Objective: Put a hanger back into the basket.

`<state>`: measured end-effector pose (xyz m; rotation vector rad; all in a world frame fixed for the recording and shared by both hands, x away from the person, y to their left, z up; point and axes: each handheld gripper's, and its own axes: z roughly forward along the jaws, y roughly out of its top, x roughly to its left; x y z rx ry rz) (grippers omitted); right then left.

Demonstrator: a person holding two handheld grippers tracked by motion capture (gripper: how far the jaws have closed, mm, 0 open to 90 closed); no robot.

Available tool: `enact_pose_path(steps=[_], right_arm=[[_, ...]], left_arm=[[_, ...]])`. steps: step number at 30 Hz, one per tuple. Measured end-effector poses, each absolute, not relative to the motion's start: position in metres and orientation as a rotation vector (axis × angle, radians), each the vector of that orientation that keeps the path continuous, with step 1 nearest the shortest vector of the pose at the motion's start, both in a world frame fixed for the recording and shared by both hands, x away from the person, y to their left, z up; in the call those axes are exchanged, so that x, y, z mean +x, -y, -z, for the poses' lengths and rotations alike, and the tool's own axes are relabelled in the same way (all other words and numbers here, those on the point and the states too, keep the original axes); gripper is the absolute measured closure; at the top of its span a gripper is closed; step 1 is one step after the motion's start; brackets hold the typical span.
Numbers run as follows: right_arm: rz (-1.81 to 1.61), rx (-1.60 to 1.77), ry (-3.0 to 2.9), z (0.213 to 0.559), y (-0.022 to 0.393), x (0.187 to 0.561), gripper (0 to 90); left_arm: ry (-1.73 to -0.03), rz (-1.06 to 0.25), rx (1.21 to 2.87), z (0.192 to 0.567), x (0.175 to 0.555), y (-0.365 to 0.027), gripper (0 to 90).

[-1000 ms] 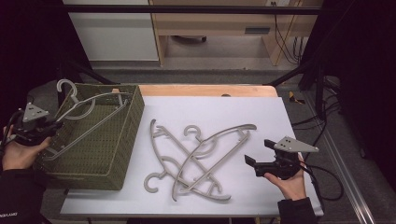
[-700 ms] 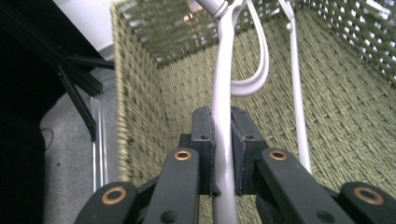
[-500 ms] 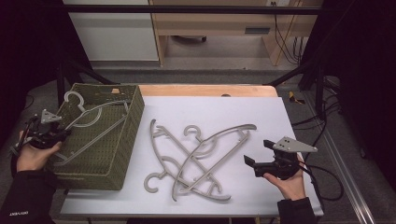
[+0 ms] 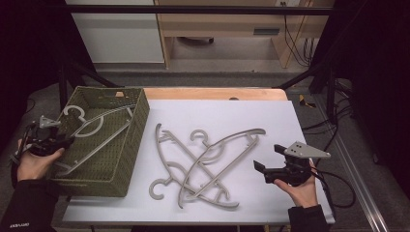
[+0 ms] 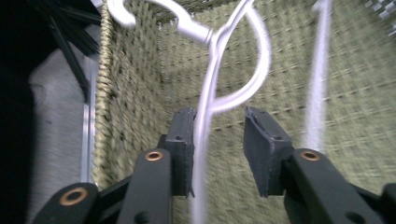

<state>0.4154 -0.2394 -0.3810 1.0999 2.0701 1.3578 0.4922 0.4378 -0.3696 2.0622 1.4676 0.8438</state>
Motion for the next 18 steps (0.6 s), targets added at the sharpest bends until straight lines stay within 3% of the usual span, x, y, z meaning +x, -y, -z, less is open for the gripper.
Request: enact_pose_path(steps=[3, 9, 18], right_arm=[[-1.358, 1.098, -2.064, 0.38, 0.241, 0.415, 6.5], [-1.362, 1.105, -2.054, 0.38, 0.241, 0.414, 6.1], [-1.366, 1.104, -2.053, 0.38, 0.242, 0.414, 6.1]], left_arm=[[-1.42, -0.865, 2.013, 0.365, 0.485, -0.436, 51.8], [-1.333, -0.834, 1.921, 0.356, 0.468, -0.427, 43.9], [-1.218, -0.786, 1.786, 0.34, 0.449, -0.394, 37.2]])
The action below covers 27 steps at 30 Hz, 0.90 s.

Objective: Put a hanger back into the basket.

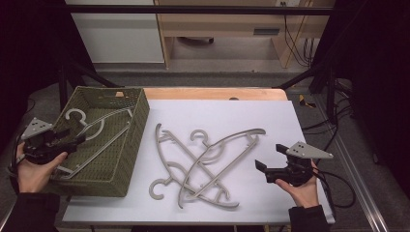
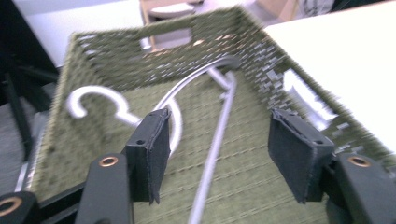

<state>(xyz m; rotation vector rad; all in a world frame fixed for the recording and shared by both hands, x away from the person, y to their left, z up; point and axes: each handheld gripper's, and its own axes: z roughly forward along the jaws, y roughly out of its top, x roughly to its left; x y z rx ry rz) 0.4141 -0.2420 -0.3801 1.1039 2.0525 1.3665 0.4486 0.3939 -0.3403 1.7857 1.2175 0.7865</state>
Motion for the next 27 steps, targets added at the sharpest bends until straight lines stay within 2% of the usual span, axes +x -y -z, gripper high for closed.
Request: enact_pose_path(steps=[8, 19, 27], right_arm=[[-1.371, 1.096, -2.054, 0.38, 0.242, 0.414, 6.1], [-1.403, 1.093, -2.042, 0.381, 0.243, 0.413, 5.4], [-1.418, 1.096, -2.035, 0.381, 0.245, 0.413, 5.3]], left_arm=[[-1.072, -0.709, 1.705, 0.339, 0.436, -0.351, 20.6], [-0.966, -0.614, 1.732, 0.353, 0.424, -0.298, 13.7], [-0.88, -0.562, 1.797, 0.36, 0.42, -0.265, 12.5]])
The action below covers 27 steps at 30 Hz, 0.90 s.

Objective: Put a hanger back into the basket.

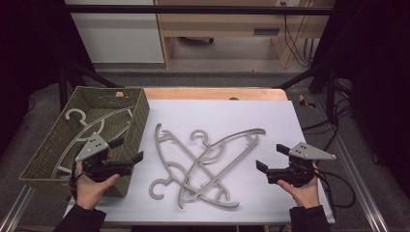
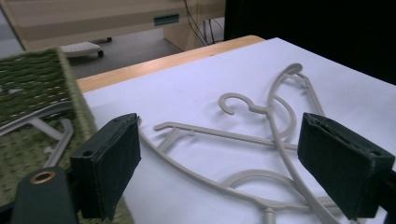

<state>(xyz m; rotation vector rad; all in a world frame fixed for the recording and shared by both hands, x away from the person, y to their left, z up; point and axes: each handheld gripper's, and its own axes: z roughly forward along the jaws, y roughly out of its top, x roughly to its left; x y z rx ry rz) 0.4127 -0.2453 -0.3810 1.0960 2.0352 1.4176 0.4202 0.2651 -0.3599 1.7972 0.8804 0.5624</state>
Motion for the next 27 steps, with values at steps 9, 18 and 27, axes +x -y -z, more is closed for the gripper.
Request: enact_pose_path(steps=[9, 18, 27], right_arm=[[-1.413, 1.091, -2.042, 0.382, 0.245, 0.413, 5.3], [-1.415, 1.093, -2.041, 0.381, 0.245, 0.413, 5.3], [-1.422, 1.087, -2.038, 0.379, 0.246, 0.411, 5.4]], left_arm=[[-0.845, -0.496, 1.857, 0.373, 0.42, -0.238, 12.2], [-0.817, -0.446, 1.947, 0.383, 0.422, -0.213, 11.1], [-0.796, -0.42, 2.02, 0.385, 0.434, -0.186, 12.4]])
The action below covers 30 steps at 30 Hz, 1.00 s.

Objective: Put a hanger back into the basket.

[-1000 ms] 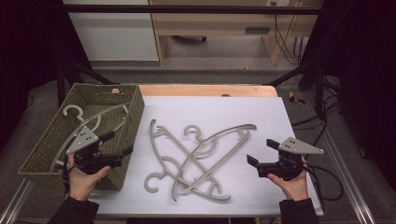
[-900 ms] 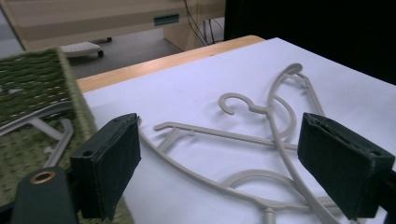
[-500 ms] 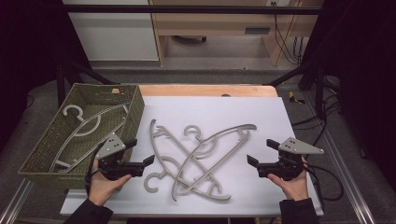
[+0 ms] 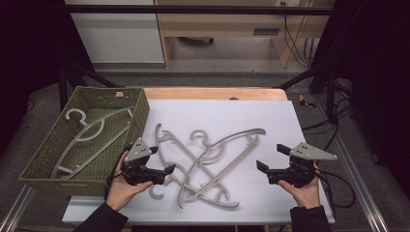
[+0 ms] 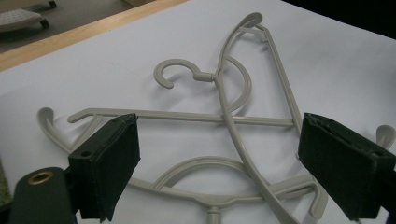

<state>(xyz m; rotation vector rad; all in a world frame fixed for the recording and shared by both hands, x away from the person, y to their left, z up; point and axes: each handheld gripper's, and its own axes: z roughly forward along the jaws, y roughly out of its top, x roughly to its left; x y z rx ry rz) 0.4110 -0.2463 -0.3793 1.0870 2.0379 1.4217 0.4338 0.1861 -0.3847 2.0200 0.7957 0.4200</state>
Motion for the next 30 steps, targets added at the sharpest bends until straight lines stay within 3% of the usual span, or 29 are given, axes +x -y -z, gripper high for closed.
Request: enact_pose_path(steps=[14, 30], right_arm=[[-1.411, 1.082, -2.046, 0.38, 0.246, 0.411, 5.6], [-1.4, 1.081, -2.064, 0.382, 0.243, 0.413, 5.6]], left_arm=[[-0.814, -0.37, 2.153, 0.406, 0.455, -0.15, 15.8], [-0.819, -0.289, 2.273, 0.44, 0.468, -0.12, 35.6]])
